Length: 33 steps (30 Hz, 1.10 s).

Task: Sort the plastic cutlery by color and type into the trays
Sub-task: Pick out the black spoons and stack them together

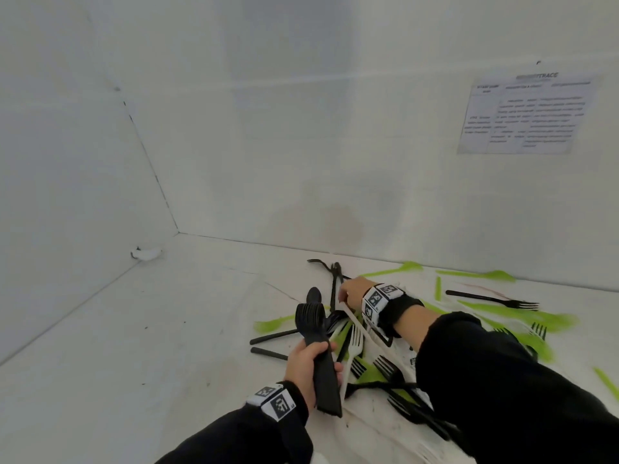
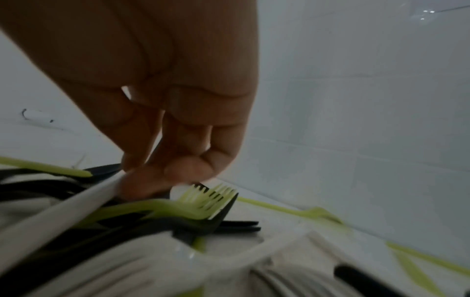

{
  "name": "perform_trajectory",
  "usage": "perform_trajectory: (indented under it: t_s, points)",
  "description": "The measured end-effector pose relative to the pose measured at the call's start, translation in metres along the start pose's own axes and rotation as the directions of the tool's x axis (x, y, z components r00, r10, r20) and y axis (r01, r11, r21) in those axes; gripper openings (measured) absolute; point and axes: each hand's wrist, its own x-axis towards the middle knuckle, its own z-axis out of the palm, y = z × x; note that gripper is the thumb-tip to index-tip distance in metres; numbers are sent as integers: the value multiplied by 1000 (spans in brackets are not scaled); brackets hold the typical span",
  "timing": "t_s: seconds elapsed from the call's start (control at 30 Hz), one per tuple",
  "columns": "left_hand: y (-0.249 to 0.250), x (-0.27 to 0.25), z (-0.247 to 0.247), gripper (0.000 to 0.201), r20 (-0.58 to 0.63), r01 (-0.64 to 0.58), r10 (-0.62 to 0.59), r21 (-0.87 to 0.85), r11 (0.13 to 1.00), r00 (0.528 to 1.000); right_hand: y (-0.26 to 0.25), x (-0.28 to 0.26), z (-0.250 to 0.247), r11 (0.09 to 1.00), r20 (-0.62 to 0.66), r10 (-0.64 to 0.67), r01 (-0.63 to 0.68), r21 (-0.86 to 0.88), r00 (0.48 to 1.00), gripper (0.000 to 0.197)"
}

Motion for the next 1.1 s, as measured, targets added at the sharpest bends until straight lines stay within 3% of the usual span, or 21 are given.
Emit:
perform_trajectory:
  t_s: [0.13, 0.23, 0.4, 0.5, 0.57, 0.63, 0.7, 0.8, 0.9, 1.1]
  points:
    - [0, 3, -1, 15, -9, 36, -36, -22, 999, 999, 9, 13, -1, 980, -50, -81, 70, -188, 995, 53]
    - [-1, 3, -3, 13, -18, 55, -56, -20, 998, 998, 13, 22, 3, 935, -35, -88, 70, -347, 996, 39]
    - [0, 5, -6, 15, -24, 75, -76, -33, 997, 997, 21, 27, 8, 915, -159, -72, 2, -405, 985, 25]
    - [-1, 7, -6, 16, -23, 96, -96, -36, 995, 995, 24, 28, 4, 954, -260, -1, -77, -289, 966, 25]
    - [-2, 8, -6, 14, -22, 106, -107, -47, 993, 994, 18, 26, -4, 994, -369, 95, -109, -17, 925, 27]
    - [-3, 8, -7, 15, -21, 116, -118, -62, 991, 993, 7, 24, -12, 934, -402, 192, -42, 355, 895, 25]
    - [-3, 8, -8, 19, -21, 141, -143, -67, 988, 990, -9, 23, -16, 837, -351, 248, -16, 547, 903, 15]
    - [-4, 8, -8, 23, -25, 177, -180, -86, 980, 983, -31, 33, -1, 877, -144, 189, -101, 469, 971, 11]
    - [-3, 6, -7, 22, -27, 202, -207, -126, 971, 978, -45, 36, 14, 923, -10, 161, -147, 355, 987, 10]
    - [-3, 7, -7, 22, -21, 223, -228, -145, 964, 973, -43, 41, 10, 941, -54, 164, -140, 307, 985, 19]
